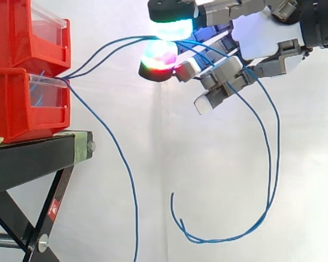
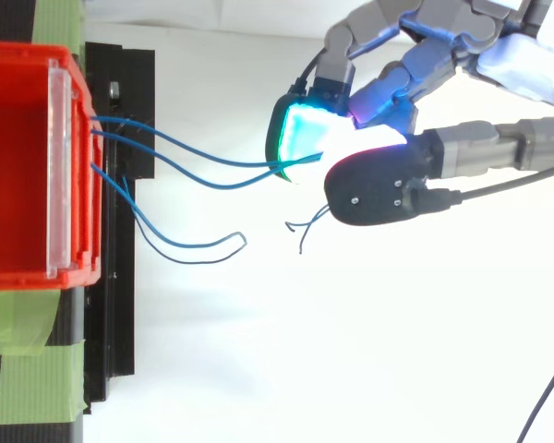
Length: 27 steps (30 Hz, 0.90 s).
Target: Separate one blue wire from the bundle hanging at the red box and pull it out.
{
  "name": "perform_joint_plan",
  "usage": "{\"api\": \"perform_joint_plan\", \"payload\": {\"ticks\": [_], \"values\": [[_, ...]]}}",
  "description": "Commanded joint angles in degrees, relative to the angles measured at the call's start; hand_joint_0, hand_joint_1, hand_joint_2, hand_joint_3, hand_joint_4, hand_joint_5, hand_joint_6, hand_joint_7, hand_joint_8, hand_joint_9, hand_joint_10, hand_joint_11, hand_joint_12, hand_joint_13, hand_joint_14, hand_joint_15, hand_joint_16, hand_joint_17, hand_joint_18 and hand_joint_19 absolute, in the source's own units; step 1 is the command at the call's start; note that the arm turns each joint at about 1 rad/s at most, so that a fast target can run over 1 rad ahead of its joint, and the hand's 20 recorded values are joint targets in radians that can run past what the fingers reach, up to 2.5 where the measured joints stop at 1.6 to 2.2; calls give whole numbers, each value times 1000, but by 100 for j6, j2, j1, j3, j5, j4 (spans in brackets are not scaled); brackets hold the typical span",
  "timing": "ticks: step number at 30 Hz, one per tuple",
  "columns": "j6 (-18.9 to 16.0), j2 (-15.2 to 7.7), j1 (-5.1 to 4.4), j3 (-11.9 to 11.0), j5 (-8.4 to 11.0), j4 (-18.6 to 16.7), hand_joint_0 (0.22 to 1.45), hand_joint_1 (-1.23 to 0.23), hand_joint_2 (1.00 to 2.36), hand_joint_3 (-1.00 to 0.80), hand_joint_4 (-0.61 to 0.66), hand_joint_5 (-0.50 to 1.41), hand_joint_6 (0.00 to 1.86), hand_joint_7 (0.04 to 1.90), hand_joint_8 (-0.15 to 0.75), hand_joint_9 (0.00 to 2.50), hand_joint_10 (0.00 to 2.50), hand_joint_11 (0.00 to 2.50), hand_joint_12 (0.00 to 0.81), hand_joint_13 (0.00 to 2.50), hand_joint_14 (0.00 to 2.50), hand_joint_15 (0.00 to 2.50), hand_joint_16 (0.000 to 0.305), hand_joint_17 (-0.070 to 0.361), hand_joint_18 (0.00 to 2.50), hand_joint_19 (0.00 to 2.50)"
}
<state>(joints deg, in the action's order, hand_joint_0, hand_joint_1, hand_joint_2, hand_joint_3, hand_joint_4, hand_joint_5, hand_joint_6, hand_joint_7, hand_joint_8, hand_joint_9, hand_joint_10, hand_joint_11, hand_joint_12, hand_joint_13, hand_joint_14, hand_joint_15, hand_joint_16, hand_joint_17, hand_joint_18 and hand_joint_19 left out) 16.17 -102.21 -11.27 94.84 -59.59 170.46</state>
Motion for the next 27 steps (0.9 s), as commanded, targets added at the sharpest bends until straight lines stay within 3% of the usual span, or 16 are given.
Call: {"api": "perform_joint_plan", "payload": {"ticks": [1,6,8,19,27], "values": [[0,-1,2,0,0,-4,712,-811,1005,-58,44,-216,940,852,334,998,2,1413,443,906,898,1388,52,118,817,712],[0,-1,2,0,0,14,720,-828,1066,-68,99,-223,941,827,336,978,1,1446,454,860,957,1356,54,121,791,723],[0,8,2,0,0,23,733,-845,1005,-53,101,-225,939,829,338,958,2,1451,460,850,955,1369,54,122,781,714],[0,8,2,0,0,23,707,-927,1013,-125,62,-257,930,892,300,796,6,1513,433,722,562,1509,53,118,700,683],[0,8,2,0,0,23,700,-957,1015,-161,61,-268,927,905,293,734,8,1507,432,699,466,1525,52,118,692,672]]}}
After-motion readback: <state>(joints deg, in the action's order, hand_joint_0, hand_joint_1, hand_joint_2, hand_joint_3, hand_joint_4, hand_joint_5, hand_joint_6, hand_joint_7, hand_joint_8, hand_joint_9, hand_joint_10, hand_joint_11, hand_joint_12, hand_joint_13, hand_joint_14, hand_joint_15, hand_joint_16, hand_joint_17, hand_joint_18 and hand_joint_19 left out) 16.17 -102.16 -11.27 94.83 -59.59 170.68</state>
